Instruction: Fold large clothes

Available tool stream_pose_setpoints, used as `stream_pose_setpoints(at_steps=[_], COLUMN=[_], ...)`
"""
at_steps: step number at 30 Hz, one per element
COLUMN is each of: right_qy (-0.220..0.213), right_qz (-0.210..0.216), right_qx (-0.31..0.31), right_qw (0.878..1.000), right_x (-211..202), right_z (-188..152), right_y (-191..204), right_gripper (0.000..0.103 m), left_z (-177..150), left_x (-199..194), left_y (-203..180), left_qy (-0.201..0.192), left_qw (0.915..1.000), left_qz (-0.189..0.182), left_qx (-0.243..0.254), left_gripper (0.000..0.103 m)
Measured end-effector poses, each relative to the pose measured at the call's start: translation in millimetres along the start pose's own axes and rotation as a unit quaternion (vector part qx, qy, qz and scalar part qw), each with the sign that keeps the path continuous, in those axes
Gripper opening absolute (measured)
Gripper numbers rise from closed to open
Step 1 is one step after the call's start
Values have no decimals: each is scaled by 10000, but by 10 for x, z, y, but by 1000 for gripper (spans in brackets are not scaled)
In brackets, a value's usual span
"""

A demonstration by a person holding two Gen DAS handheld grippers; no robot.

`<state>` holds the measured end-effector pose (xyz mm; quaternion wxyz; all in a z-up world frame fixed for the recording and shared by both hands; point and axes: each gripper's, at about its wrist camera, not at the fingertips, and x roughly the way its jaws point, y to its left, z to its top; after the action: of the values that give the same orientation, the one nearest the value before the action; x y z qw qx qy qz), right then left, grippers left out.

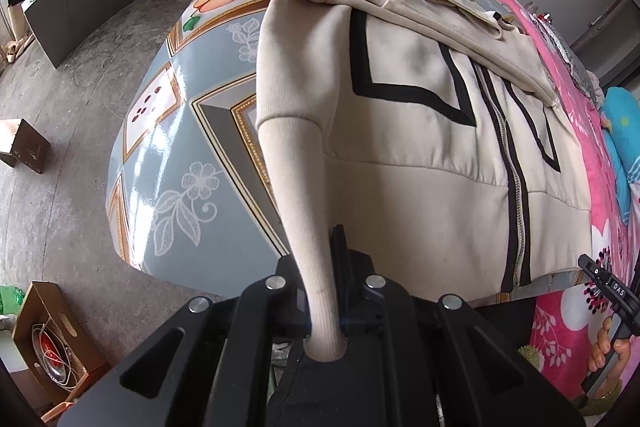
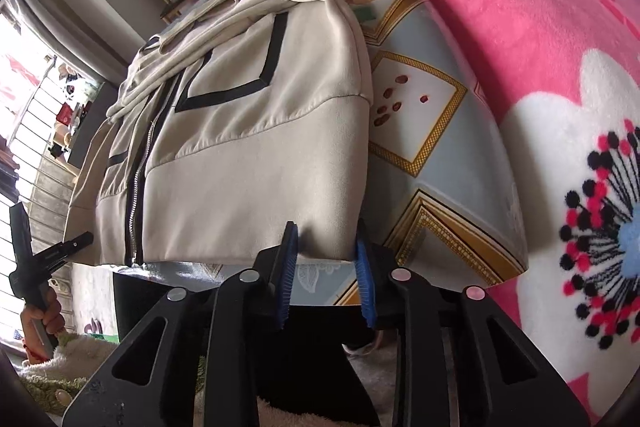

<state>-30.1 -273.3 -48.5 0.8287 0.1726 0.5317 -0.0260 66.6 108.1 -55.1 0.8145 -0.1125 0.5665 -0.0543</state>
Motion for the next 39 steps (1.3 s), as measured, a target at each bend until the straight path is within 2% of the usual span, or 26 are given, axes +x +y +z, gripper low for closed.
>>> stream_pose_setpoints(at_steps=[5,7,10,21,27,30,39], right_qy=[9,-39,-174,-773,-1000,-1148,-1550], right_qz=[14,84,120,587,727,749,843], right_qx=[66,89,97,32,-64,-163,-345], right_qw=[10000,9999,9997,9953,9923,9904,9837], right_x=[44,8,-79,-461,-591,-625,-603], right_z=[12,16,35,260,543,727,1445], right_y=[-44,-41,8,164,291,372,606], right_gripper=[15,7,6,5,5,5,5], left_z=[-47,-54,-58,257,497,632,1251], left_x=[2,-22,-109,-600,-742,-764,-729], left_y=[-79,-115,-188,-355,-437,-458,-364], left_qy=[-25,-92,-258,-966,-1227,-1374,-1597], left_qw=[9995,9991,9979,9935,9893,9871,9843], left_qz=[238,322,378,-335,-567,-570,-696], left_qx=[206,274,467,502,545,597,269], left_gripper=[8,6,5,5,5,5,5])
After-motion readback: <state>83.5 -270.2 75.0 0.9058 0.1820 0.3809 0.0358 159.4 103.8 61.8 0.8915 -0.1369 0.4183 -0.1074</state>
